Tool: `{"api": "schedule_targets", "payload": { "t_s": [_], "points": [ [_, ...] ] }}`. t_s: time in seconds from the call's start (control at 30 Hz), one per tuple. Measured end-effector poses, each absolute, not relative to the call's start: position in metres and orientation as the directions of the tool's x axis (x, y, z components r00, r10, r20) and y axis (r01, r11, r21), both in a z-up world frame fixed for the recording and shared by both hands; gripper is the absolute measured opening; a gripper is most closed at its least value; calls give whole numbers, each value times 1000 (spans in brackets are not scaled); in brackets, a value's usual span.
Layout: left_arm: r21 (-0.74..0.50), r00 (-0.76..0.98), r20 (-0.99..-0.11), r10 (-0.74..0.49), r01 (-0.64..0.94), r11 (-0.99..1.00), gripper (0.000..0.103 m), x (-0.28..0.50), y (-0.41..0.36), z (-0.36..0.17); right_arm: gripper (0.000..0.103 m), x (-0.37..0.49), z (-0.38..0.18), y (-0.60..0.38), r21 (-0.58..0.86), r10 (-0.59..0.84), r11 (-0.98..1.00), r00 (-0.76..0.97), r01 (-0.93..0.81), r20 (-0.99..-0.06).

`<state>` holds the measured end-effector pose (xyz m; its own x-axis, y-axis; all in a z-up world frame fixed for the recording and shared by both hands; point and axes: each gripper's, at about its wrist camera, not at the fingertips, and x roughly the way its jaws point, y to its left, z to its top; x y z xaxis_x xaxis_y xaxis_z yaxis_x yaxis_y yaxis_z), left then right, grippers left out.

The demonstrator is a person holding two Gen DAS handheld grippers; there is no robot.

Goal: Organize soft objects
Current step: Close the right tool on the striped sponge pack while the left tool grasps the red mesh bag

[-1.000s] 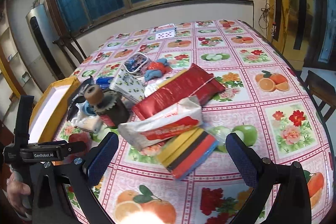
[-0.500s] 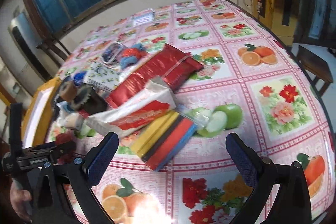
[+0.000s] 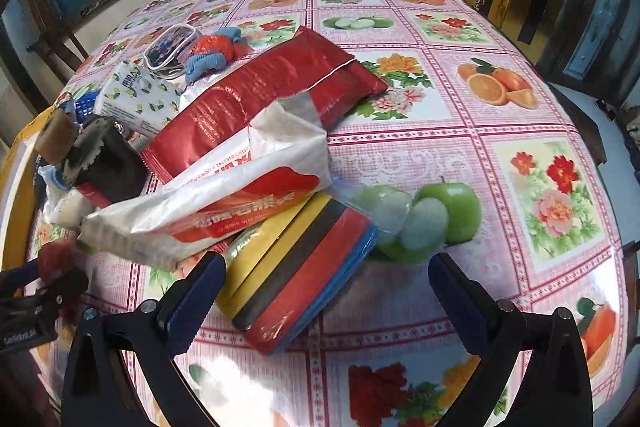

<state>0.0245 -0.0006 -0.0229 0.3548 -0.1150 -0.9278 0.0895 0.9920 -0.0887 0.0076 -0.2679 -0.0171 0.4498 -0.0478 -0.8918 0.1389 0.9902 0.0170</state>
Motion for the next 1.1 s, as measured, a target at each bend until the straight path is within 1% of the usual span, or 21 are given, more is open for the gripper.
{"api": "schedule_targets", "payload": {
  "t_s": [0.1, 0.17, 0.27, 0.37, 0.4, 0.47, 0.5, 0.53, 0.57, 0.6, 0.63, 0.67, 0.73, 0.83, 0.87, 0.93, 1.03, 1.1],
  "points": [
    [-92, 350, -929, -117, 89, 992, 103, 25, 1, -23, 103, 13, -24, -263, -26, -79, 992, 453, 123, -888],
    [-79, 340, -934, -107, 97, 992, 103, 26, -1, -23, 102, 12, -23, -264, -19, -69, 994, 459, 111, -886],
    [-63, 342, -935, -96, 108, 992, 103, 25, -5, -23, 99, 7, -21, -268, -27, -66, 996, 466, 89, -882],
    [-65, 354, -929, -103, 119, 991, 103, 24, -9, -22, 99, -4, -20, -271, -28, -45, 999, 476, 42, -879],
    [-58, 358, -928, -98, 122, 991, 102, 24, -9, -22, 99, -5, -20, -272, -25, -36, 999, 478, 29, -877],
    [-29, 370, -926, -72, 119, 992, 94, 23, -8, -22, 96, -8, -20, -274, -19, -19, 1000, 486, 5, -874],
    [-33, 378, -923, -75, 117, 993, 86, 23, -7, -20, 95, -9, -19, -275, -21, -17, 1000, 487, -4, -873],
    [-31, 388, -918, -75, 117, 993, 74, 22, -6, -17, 93, -9, -18, -275, -22, -14, 1000, 485, -11, -874],
    [-34, 393, -916, -78, 117, 993, 67, 22, -4, -15, 89, -9, -17, -276, -21, -10, 1000, 486, -18, -874],
    [-36, 391, -917, -79, 117, 992, 58, 22, -3, -14, 84, -10, -15, -276, -21, -4, 999, 491, -29, -871],
    [-38, 389, -917, -83, 122, 992, 52, 23, -1, -14, 69, -11, -13, -278, -21, -3, 999, 500, -31, -866],
    [-41, 388, -917, -87, 126, 991, 51, 24, -2, -13, 48, -11, -11, -281, -27, -11, 999, 506, -25, -862],
    [-50, 393, -915, -94, 120, 992, 45, 23, 2, -12, 47, -11, -11, -288, 2, 17, 1000, 503, -30, -864],
    [-78, 396, -911, -119, 118, 990, 41, 22, 8, -12, 47, -13, -10, -288, 9, 28, 999, 496, -39, -868],
    [-86, 394, -910, -127, 119, 989, 41, 21, 8, -12, 47, -15, -9, -288, 23, 42, 999, 493, -43, -869],
    [-103, 390, -910, -143, 124, 987, 39, 19, 10, -12, 47, -21, -7, -289, 97, 112, 994, 485, -56, -867],
    [-160, 384, -903, -192, 114, 980, 38, 16, 20, -11, 47, -34, -3, -289, 184, 195, 980, 484, -71, -853],
    [-178, 383, -901, -206, 107, 978, 38, 14, 27, -10, 47, -43, -1, -284, 214, 230, 973, 475, -88, -849]
  ]
}}
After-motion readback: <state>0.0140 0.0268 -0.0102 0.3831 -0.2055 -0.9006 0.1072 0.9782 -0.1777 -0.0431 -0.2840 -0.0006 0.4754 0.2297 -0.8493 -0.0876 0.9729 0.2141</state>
